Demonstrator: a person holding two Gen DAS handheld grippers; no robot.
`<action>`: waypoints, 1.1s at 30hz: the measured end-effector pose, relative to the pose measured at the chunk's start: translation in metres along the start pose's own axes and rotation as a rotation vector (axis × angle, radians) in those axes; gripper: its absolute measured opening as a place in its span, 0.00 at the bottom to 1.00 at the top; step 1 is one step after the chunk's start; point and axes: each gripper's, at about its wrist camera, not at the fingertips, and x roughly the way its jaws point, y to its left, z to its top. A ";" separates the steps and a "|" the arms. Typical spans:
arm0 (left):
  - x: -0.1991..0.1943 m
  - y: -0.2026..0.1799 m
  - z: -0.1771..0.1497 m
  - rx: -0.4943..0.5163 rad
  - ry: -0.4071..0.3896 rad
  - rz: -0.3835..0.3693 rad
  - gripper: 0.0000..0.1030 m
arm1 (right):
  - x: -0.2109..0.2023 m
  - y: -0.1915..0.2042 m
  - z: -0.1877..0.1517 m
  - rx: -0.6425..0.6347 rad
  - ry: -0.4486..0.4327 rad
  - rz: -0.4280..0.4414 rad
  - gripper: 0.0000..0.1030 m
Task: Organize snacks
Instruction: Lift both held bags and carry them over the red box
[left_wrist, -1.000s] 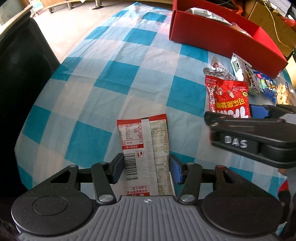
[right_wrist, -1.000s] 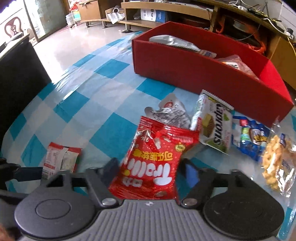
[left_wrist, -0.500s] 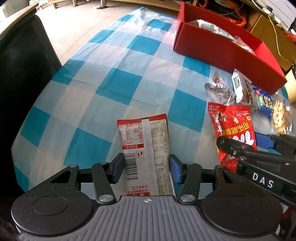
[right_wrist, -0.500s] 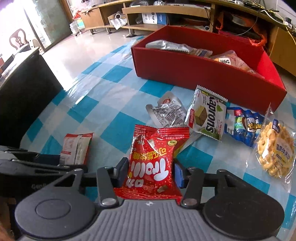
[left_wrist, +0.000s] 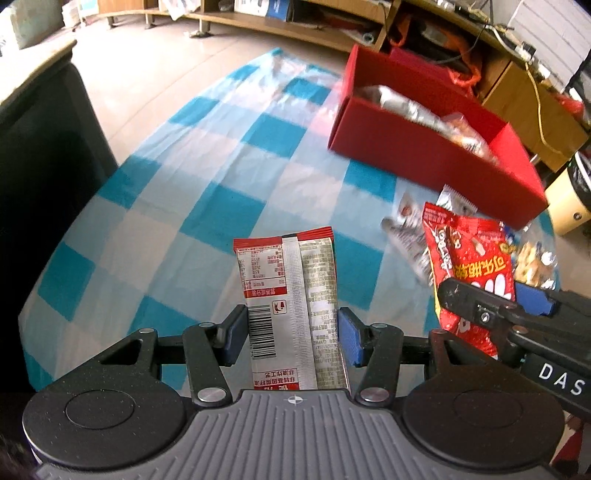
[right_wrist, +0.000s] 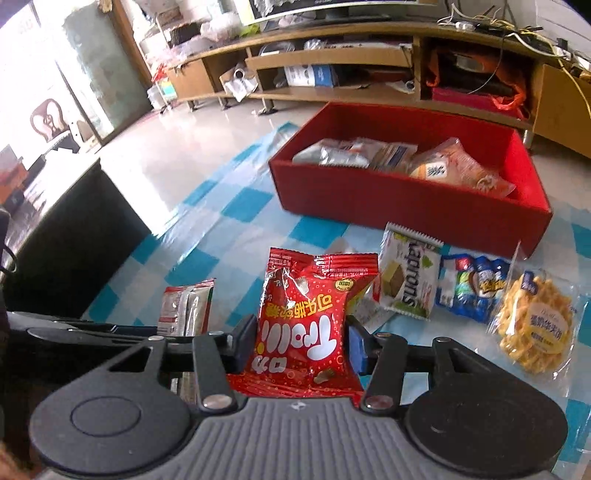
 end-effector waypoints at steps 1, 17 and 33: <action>-0.001 -0.001 0.002 -0.002 -0.006 -0.007 0.58 | -0.001 -0.002 0.001 0.006 -0.004 0.000 0.46; -0.014 -0.016 0.031 -0.002 -0.076 -0.048 0.58 | -0.021 -0.025 0.017 0.082 -0.078 -0.006 0.46; -0.015 -0.041 0.066 0.031 -0.133 -0.086 0.59 | -0.030 -0.047 0.038 0.137 -0.133 -0.023 0.46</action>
